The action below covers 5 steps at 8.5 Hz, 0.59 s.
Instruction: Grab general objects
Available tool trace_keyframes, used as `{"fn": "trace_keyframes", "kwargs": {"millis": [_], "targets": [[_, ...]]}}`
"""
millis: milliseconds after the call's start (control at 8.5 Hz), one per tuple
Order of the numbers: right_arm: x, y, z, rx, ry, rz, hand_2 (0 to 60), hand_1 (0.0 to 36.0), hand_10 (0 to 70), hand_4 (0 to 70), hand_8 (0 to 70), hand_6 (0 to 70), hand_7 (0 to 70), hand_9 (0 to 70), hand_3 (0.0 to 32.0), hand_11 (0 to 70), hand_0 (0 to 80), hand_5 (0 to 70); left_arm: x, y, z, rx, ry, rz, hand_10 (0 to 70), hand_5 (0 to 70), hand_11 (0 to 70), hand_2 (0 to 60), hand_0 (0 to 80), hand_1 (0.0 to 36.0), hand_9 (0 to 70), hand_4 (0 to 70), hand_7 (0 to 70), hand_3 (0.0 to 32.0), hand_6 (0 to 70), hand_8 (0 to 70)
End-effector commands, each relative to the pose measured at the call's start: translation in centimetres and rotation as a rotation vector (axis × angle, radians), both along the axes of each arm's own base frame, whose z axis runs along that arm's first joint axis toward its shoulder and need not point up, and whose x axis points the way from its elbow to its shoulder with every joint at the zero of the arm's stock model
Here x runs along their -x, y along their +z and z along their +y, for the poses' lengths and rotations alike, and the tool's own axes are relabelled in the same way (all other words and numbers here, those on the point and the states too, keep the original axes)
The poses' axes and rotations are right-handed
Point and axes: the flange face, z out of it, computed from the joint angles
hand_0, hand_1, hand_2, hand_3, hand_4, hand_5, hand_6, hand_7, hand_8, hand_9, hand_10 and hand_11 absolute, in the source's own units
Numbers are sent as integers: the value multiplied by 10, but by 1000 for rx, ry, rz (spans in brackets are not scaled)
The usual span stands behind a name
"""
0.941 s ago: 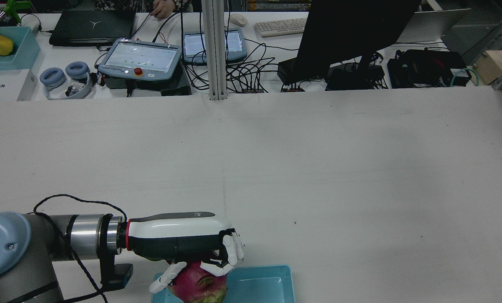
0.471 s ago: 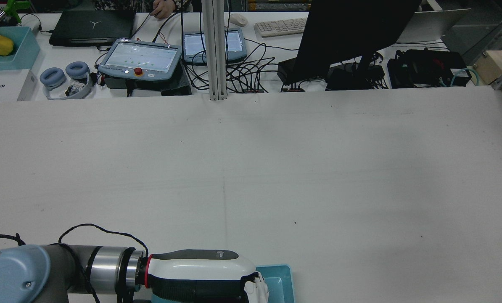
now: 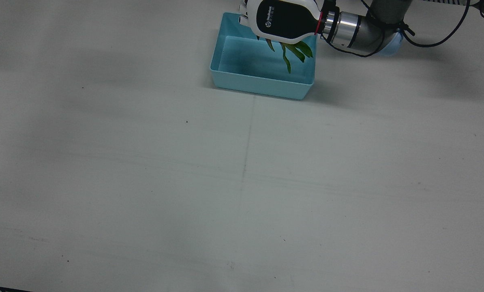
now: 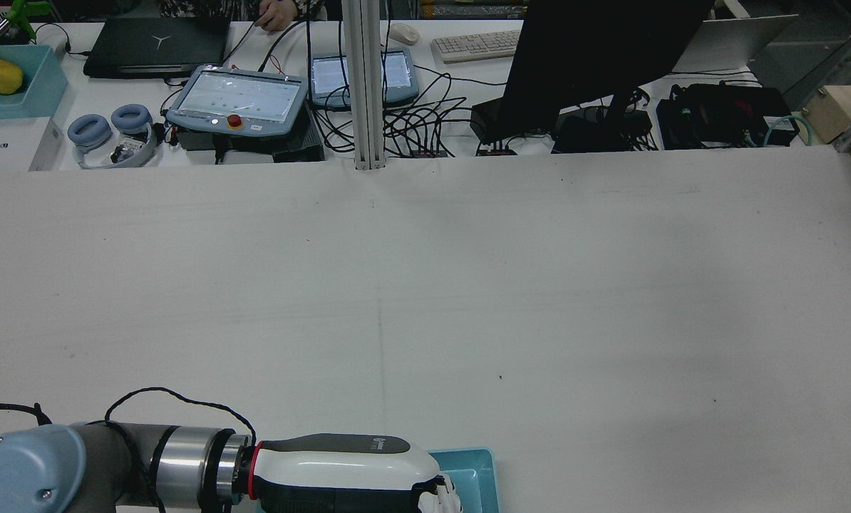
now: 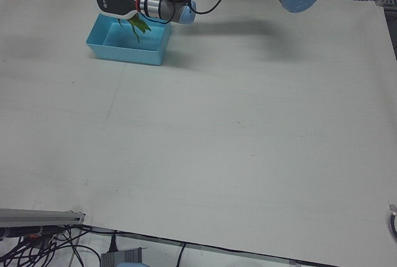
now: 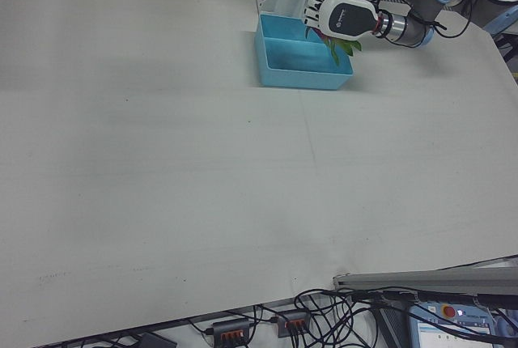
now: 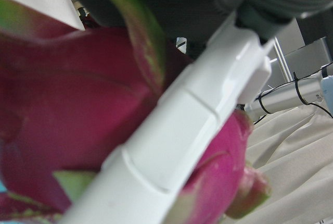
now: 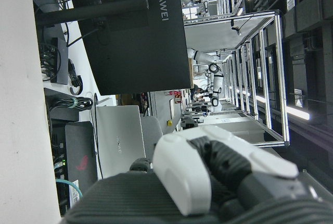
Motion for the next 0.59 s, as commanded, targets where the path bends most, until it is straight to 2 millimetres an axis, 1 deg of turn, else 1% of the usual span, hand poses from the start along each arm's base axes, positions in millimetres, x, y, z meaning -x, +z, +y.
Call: {"fn": "trace_keyframes", "kwargs": {"millis": [0, 118, 235, 353, 471], "targets": [[0, 0, 0, -2, 0, 0, 0, 0, 0, 0, 0, 0, 0, 0, 0, 0, 0, 0, 8, 21, -6, 9, -14, -19, 413, 700, 636, 600, 800, 360, 139, 0, 700, 0, 275, 45], [0, 0, 0, -2, 0, 0, 0, 0, 0, 0, 0, 0, 0, 0, 0, 0, 0, 0, 12, 25, -11, 10, -25, -22, 270, 700, 450, 600, 800, 360, 99, 0, 566, 0, 151, 20], [0, 0, 0, 0, 0, 0, 0, 0, 0, 0, 0, 0, 0, 0, 0, 0, 0, 0, 15, 23, -10, 8, -24, -14, 171, 700, 313, 600, 800, 360, 66, 0, 403, 0, 68, 3], [0, 0, 0, -2, 0, 0, 0, 0, 0, 0, 0, 0, 0, 0, 0, 0, 0, 0, 16, 21, -9, 7, -24, -8, 18, 700, 89, 600, 800, 360, 56, 0, 353, 0, 30, 0], [0, 0, 0, 0, 0, 0, 0, 0, 0, 0, 0, 0, 0, 0, 0, 0, 0, 0, 17, 19, -8, 5, -24, -2, 0, 700, 17, 600, 800, 360, 58, 0, 362, 0, 17, 0]]}}
